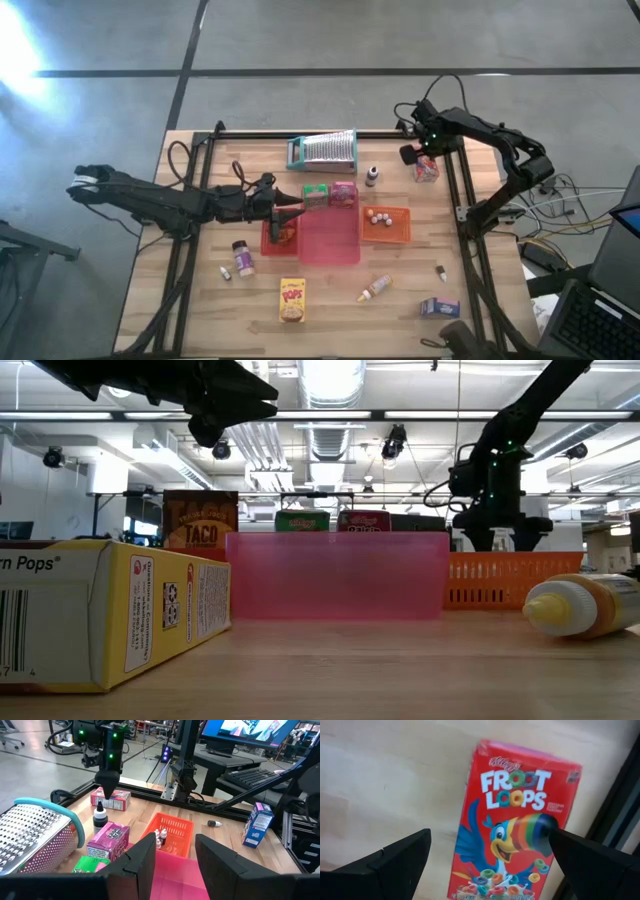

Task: Pick & Place Kitchen Items
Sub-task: Put the red cereal box into the pink bin

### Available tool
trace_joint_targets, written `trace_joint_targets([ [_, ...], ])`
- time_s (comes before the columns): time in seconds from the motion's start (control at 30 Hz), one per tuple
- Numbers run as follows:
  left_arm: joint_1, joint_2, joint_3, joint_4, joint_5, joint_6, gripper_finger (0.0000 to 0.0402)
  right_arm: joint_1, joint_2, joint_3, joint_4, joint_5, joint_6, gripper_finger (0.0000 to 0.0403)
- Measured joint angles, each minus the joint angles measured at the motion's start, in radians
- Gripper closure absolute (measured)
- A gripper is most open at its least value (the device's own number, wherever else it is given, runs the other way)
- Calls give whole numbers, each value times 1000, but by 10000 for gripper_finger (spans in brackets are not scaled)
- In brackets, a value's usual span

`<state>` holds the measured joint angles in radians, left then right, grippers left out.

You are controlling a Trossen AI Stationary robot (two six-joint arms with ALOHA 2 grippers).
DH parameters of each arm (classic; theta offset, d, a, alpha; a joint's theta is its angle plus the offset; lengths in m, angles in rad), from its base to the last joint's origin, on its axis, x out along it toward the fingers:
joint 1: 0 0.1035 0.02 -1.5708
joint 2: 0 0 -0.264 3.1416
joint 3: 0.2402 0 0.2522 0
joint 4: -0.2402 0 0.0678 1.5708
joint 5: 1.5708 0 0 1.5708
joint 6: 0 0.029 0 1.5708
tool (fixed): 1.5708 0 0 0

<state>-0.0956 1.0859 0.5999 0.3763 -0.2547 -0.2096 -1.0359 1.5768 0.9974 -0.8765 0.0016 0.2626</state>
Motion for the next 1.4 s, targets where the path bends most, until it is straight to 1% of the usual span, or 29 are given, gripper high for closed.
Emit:
trace_joint_targets([
  [0.13,0,0,0,0,0,0,257,0,0,14,22,3,-2,3],
  [0.23,0,0,0,0,0,0,257,-1,0,22,23,31,3,3],
  [0.43,0,0,0,0,-1,0,257,-7,1,17,20,51,41,3],
  [0.83,0,0,0,0,1,-1,257,-8,40,16,24,53,97,3],
  [1.1,0,0,0,-2,2,-1,257,-8,61,25,30,81,120,3],
  [1.4,0,0,0,-2,2,-1,257,-8,58,62,-7,108,123,3],
])
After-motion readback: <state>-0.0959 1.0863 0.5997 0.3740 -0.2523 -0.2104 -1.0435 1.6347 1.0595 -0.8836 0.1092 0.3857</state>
